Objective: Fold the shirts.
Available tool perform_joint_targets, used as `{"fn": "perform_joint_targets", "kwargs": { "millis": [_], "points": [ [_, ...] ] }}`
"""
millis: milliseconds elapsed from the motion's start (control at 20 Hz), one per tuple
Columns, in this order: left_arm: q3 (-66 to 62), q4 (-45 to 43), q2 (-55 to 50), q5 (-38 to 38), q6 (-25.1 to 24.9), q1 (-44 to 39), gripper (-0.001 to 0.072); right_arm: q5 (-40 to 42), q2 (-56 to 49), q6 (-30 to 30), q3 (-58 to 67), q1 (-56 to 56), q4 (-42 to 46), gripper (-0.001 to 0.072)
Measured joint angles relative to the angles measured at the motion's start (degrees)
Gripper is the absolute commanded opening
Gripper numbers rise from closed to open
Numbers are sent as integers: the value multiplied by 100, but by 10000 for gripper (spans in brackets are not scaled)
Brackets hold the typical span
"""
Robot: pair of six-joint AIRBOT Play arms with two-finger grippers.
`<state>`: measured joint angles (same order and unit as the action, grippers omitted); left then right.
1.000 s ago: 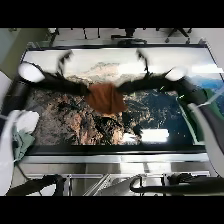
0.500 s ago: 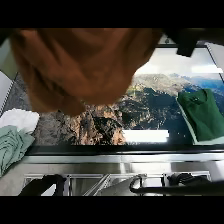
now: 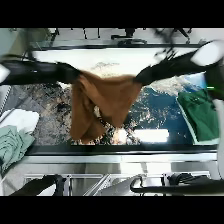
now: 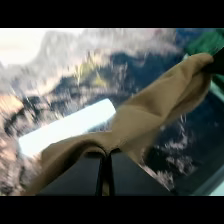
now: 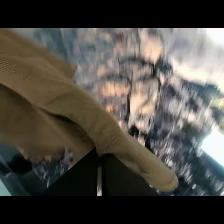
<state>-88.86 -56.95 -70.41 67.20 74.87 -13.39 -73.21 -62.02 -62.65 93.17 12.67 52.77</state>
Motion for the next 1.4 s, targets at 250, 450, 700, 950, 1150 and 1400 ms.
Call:
{"fn": "perform_joint_targets", "kwargs": {
  "millis": [250, 450, 700, 950, 1150, 1400],
  "points": [
    [212, 114, -1742, -35, -37, -90, 21, 713, -1220, -37, -925, -7, 101, 20],
    [-522, 149, -2658, 599, -20, 146, 697, 1202, -1672, -116, -977, -136, 129, 384],
    [-1475, 153, -2736, 1757, 256, 866, 697, 1202, -1200, -507, -745, -737, 162, 494],
    [-57, -26, -1799, 2194, 260, 1572, 697, 577, -699, -728, -1106, -852, -24, 504],
    [2028, -173, -1043, 1659, -4, 2061, 697, 706, -625, -789, -2107, -337, -365, 505],
    [3657, -109, -704, 651, -361, 2599, 697, 1589, -901, -791, -2802, 144, -579, 505]
  ]
}}
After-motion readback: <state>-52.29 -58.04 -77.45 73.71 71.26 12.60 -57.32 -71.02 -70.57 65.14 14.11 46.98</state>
